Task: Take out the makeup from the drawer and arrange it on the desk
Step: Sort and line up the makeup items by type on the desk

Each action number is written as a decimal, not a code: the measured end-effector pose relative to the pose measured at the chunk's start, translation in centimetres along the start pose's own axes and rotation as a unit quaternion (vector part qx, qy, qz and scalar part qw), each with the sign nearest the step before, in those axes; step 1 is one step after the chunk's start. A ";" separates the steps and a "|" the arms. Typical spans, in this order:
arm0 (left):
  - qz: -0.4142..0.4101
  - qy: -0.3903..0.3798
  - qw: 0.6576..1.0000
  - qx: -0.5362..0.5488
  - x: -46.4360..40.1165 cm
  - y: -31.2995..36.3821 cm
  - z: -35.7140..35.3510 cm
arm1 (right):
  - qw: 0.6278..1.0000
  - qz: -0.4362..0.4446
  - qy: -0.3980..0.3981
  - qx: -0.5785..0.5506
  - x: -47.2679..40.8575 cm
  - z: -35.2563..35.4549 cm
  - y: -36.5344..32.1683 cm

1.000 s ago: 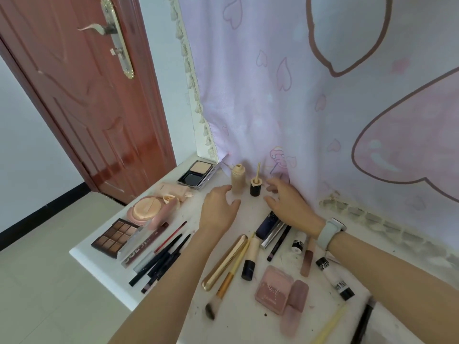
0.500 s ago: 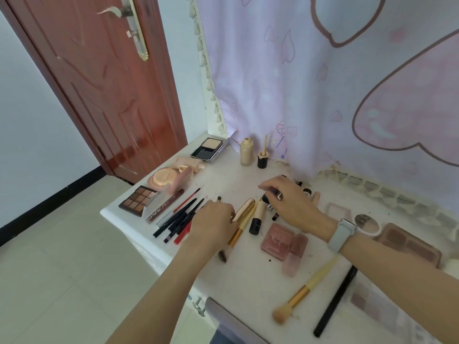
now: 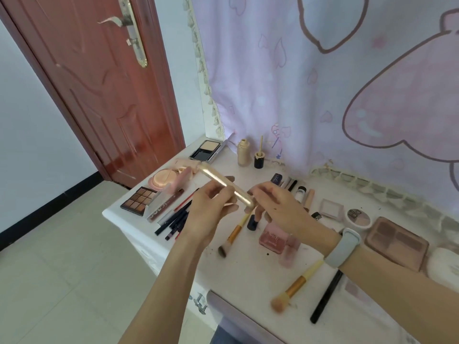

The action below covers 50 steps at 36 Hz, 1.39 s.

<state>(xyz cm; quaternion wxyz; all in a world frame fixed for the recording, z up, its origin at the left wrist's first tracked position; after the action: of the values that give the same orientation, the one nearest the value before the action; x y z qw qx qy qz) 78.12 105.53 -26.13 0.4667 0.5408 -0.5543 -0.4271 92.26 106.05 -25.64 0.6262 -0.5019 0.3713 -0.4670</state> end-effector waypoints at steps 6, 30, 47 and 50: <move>-0.056 0.002 0.998 -0.034 0.7 0.5 -0.4 | 0.990 -0.037 0.043 -0.128 0.7 0.4 -0.2; -0.231 0.026 0.898 -0.373 2.8 0.6 -1.2 | 0.997 0.041 0.050 0.039 2.3 4.4 -2.6; -0.152 0.000 0.950 -0.272 2.2 0.2 0.8 | 0.999 0.030 -0.036 -0.020 1.5 3.1 -1.7; -0.157 -0.015 0.943 -0.293 2.3 0.4 0.8 | 0.998 -0.047 -0.037 0.012 0.9 2.6 -0.4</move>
<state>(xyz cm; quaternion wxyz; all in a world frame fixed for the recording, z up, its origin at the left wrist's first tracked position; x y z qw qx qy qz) 77.27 103.24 -25.80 0.5232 0.4539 -0.3197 -0.6465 94.88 105.90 -24.66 0.6227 -0.5283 0.3183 -0.4816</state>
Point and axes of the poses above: each hand's wrist, its own x-axis away from the middle knuckle, its own z-axis out of the back of the hand, y = z × x, the point moved 7 cm from there along -x, towards the middle knuckle, and after that the axes turned 1 degree about x, right-handed, at the moved point
